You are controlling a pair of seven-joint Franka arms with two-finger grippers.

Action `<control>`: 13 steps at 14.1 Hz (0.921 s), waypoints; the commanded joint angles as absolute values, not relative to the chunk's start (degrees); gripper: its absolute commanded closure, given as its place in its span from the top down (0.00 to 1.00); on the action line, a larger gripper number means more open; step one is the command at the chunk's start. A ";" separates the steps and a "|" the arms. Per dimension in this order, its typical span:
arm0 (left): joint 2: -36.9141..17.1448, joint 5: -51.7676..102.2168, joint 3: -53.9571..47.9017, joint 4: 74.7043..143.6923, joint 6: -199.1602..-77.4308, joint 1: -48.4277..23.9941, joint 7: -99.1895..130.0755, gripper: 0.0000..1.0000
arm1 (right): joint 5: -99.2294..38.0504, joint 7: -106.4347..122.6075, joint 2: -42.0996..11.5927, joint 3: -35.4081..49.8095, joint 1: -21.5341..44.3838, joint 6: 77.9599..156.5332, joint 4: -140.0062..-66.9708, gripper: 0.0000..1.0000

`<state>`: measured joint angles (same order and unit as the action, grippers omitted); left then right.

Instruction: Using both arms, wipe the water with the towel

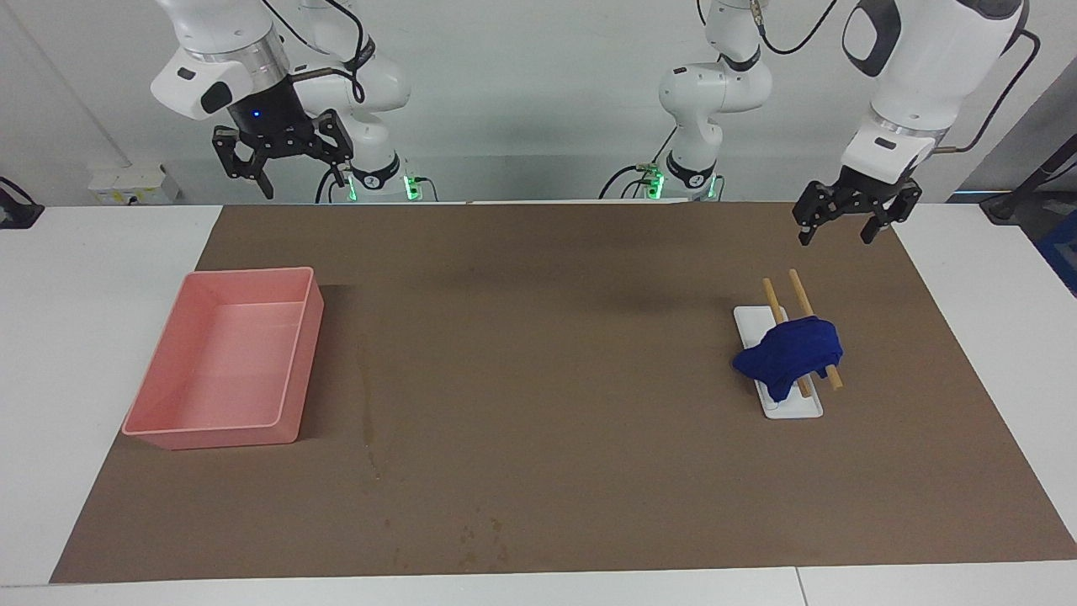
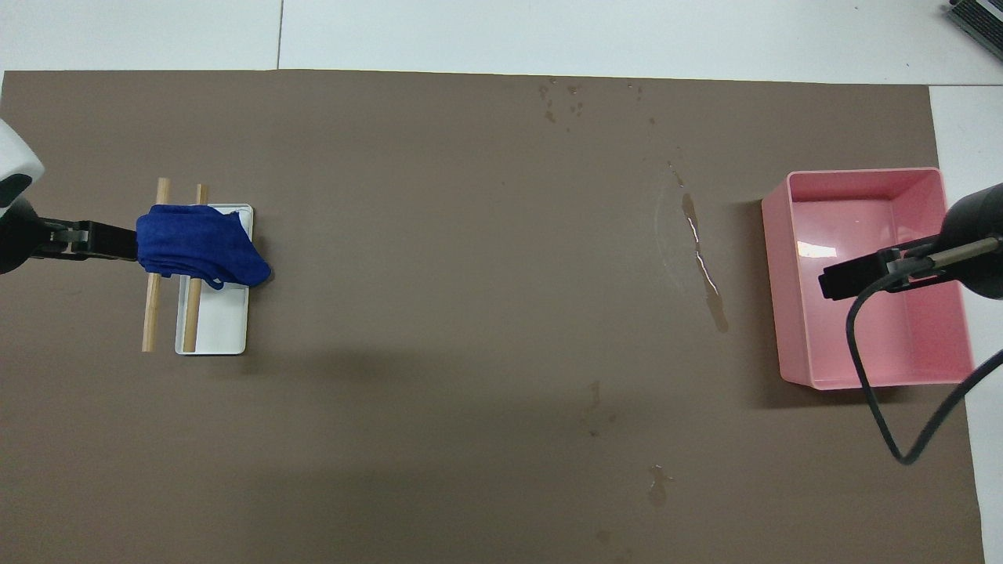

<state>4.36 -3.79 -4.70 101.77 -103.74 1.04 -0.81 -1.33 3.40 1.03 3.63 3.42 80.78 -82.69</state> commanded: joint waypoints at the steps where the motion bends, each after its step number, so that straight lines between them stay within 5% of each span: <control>1: 4.24 -8.95 -4.66 107.92 -113.09 0.97 0.96 1.00 | -2.02 2.64 2.02 3.34 3.25 80.24 -83.76 1.00; 5: -2.54 -10.72 -4.66 109.94 -123.72 1.67 5.27 1.00 | -2.02 2.55 2.02 3.25 2.99 80.68 -83.85 1.00; 8: -2.81 -12.29 -4.48 116.44 -132.95 1.85 5.62 1.00 | -2.37 3.25 2.02 3.25 2.38 80.68 -83.76 1.00; 13: -3.96 -16.26 -4.48 117.86 -135.43 1.76 6.24 1.00 | -2.37 2.90 2.81 3.43 2.38 80.07 -84.20 1.00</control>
